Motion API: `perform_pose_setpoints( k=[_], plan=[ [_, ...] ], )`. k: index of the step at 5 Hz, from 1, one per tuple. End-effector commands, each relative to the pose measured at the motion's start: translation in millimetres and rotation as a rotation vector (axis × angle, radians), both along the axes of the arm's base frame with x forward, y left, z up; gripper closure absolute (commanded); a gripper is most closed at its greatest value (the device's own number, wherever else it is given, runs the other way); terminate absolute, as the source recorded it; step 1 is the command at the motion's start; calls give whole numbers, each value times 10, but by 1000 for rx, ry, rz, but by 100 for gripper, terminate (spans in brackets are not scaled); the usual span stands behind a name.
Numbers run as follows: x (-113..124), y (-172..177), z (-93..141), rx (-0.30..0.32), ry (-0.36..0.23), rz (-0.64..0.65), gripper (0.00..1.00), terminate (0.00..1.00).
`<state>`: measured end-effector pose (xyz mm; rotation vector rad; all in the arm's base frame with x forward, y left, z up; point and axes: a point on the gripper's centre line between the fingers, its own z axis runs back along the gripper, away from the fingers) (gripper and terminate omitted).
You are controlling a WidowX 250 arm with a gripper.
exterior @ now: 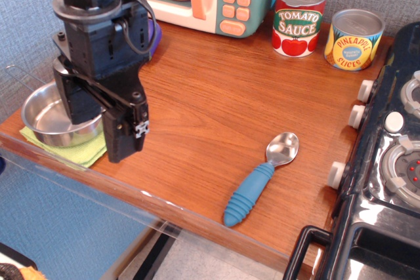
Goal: Move the pot to the center of table
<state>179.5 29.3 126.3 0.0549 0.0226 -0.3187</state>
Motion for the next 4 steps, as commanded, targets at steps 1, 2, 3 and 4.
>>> perform_pose_setpoints(
  k=[1, 2, 3, 4],
  plan=[
    [0, 0, 0, 0, 0, 0, 0, 0],
    [208, 188, -53, -17, -4, 43, 0, 0],
    [435, 644, -94, 29, -39, 90, 0, 0],
    [572, 1030, -159, 113, -55, 128, 0, 0]
  ],
)
